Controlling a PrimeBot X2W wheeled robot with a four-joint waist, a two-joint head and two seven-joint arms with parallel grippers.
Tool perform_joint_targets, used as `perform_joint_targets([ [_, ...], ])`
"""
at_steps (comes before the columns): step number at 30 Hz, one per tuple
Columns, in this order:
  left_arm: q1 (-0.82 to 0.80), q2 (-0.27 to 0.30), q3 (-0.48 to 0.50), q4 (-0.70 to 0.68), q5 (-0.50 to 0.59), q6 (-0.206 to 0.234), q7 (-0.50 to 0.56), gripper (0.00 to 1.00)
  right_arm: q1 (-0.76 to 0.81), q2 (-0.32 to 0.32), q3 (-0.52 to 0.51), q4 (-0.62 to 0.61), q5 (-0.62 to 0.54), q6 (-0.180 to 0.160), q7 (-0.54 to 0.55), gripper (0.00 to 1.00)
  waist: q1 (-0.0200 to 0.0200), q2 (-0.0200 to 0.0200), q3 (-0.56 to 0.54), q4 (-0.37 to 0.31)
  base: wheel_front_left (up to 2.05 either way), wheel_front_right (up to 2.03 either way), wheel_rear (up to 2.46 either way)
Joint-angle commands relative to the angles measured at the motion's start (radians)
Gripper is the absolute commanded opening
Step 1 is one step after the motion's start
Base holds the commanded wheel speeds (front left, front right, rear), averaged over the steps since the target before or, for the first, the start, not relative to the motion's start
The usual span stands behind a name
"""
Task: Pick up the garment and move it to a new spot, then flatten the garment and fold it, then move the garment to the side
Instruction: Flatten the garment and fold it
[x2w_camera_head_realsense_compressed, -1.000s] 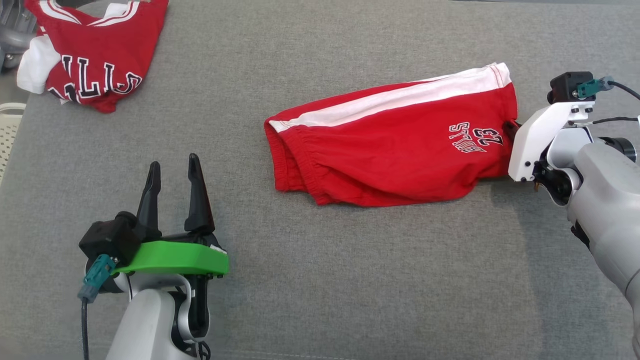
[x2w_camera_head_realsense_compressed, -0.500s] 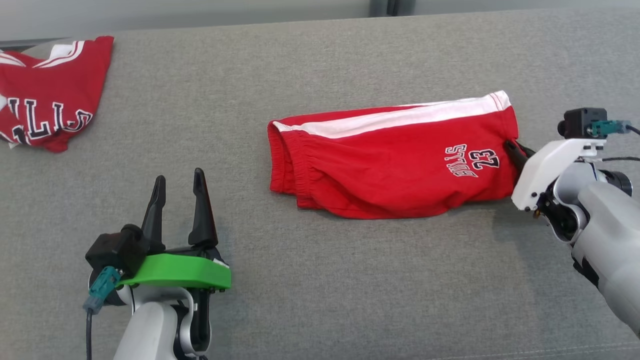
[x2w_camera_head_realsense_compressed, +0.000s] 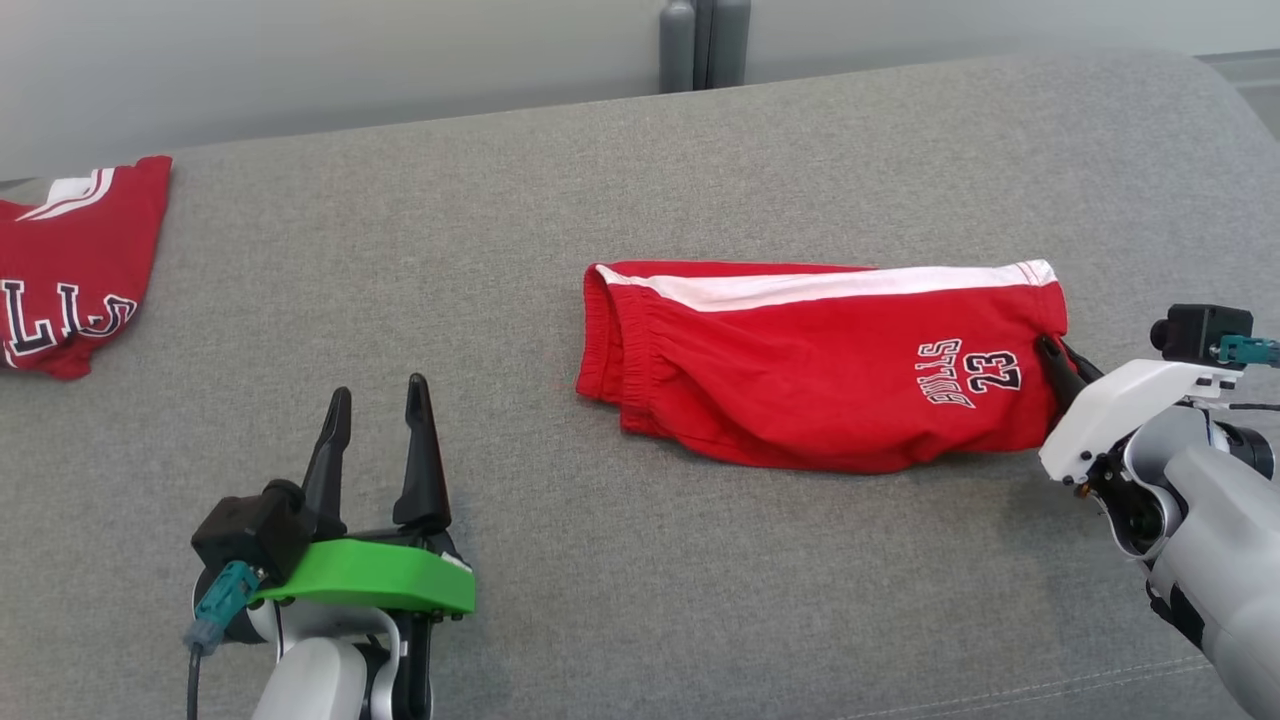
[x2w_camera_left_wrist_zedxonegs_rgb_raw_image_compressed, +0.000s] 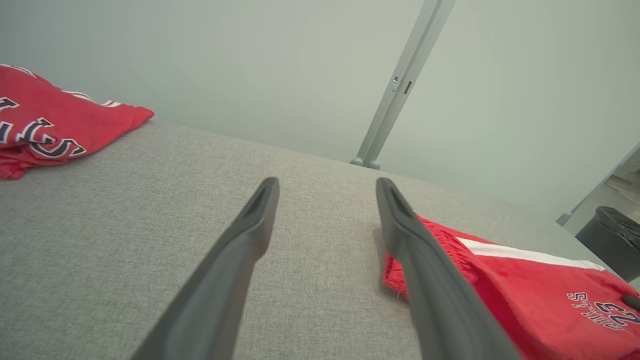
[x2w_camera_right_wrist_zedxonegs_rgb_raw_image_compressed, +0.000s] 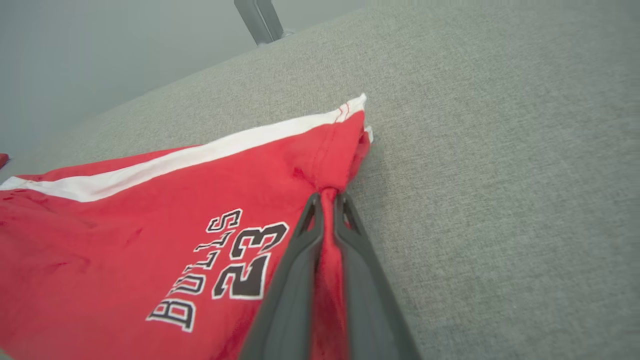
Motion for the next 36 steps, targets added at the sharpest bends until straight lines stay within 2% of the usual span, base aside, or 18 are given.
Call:
perform_joint_targets([
  [1, 0.015, 0.003, 0.000, -0.006, -0.001, 0.007, 0.001, 1.00, 0.004, -0.001, -0.005, 0.007, 0.007, 0.000, -0.010, 0.00, 0.0000, -0.0001, -0.009, -0.002, 0.00, 0.00, 0.00],
  [11, 0.021, 0.002, -0.023, -0.009, -0.005, 0.004, 0.012, 1.00, -0.105, 0.020, -0.021, 0.085, -0.011, 0.000, 0.012, 0.00, 0.0000, -0.0001, -0.019, 0.029, 0.00, 0.00, 0.00],
  [15, 0.011, 0.000, -0.027, -0.008, -0.007, 0.003, 0.010, 1.00, -0.184, 0.055, 0.000, 0.109, -0.046, 0.000, 0.030, 0.00, 0.0000, -0.0001, -0.018, 0.048, 0.00, 0.00, 0.00],
  [20, 0.002, -0.004, -0.036, -0.001, -0.014, 0.000, 0.004, 1.00, -0.245, 0.116, 0.037, 0.075, -0.075, 0.000, 0.058, 0.00, 0.0000, -0.0001, -0.022, 0.072, 0.00, 0.00, 0.00],
  [29, -0.011, -0.008, -0.046, 0.003, -0.027, 0.000, -0.006, 1.00, -0.244, 0.213, 0.123, -0.031, -0.114, 0.000, 0.102, 0.00, 0.0000, -0.0001, -0.014, 0.098, 0.00, 0.00, 0.00],
  [36, -0.026, -0.009, -0.052, 0.006, -0.031, -0.001, -0.009, 1.00, -0.234, 0.257, 0.169, -0.063, -0.130, 0.000, 0.131, 0.00, 0.0000, -0.0001, 0.005, 0.113, 0.00, 0.00, 0.00],
])
